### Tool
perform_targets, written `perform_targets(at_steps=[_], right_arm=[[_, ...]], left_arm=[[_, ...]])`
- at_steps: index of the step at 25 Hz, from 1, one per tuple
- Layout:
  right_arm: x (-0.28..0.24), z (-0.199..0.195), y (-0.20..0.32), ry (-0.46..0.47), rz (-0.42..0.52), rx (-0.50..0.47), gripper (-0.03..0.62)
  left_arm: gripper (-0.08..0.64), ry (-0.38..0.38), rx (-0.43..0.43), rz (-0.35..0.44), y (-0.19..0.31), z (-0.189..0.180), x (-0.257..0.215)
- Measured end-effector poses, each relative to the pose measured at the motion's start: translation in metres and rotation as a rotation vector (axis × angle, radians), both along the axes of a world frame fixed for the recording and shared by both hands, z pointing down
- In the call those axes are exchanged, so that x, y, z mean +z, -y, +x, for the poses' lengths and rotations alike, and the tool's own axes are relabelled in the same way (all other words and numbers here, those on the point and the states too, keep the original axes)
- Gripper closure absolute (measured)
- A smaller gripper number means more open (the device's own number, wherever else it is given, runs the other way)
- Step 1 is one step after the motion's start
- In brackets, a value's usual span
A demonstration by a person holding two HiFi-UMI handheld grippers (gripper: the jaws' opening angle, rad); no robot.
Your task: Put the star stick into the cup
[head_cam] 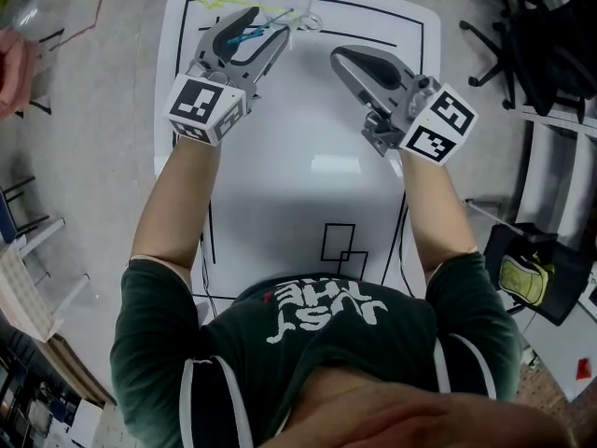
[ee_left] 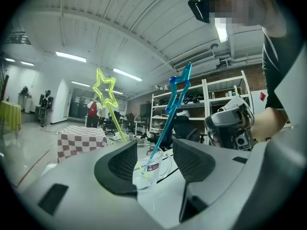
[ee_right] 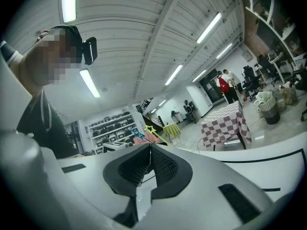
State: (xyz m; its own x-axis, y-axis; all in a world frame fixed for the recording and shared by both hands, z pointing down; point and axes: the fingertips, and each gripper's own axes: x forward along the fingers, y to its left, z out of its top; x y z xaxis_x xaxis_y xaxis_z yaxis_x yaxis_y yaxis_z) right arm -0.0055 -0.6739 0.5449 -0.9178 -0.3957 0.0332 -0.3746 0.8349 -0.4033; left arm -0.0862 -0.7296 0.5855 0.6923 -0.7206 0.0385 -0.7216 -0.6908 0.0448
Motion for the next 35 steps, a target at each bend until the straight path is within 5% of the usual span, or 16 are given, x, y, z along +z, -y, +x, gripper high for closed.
perform_targets(at_steps=[7,22,31,35], right_arm=[[-0.007,0.000,-0.007,-0.013,-0.011,0.017,0.557],[-0.059,-0.002,-0.046,-0.032,-0.032,0.095,0.557],[-0.094,-0.020,-0.090,-0.060,-0.038,0.157,0.557],[-0.109,-0.026,-0.116,-0.085,-0.029,0.193,0.558]], left_arm=[[0.321,0.014,-0.065,-0.056,-0.011,-0.019,0.007],[0.326,-0.113,-0.135,-0.093,-0.109,-0.099,-0.044],[0.515,-0.202,-0.087,-0.049,-0.176,-0.144,-0.105],[0.534,-0.225,-0.034,-0.054,-0.210,-0.161,-0.128]])
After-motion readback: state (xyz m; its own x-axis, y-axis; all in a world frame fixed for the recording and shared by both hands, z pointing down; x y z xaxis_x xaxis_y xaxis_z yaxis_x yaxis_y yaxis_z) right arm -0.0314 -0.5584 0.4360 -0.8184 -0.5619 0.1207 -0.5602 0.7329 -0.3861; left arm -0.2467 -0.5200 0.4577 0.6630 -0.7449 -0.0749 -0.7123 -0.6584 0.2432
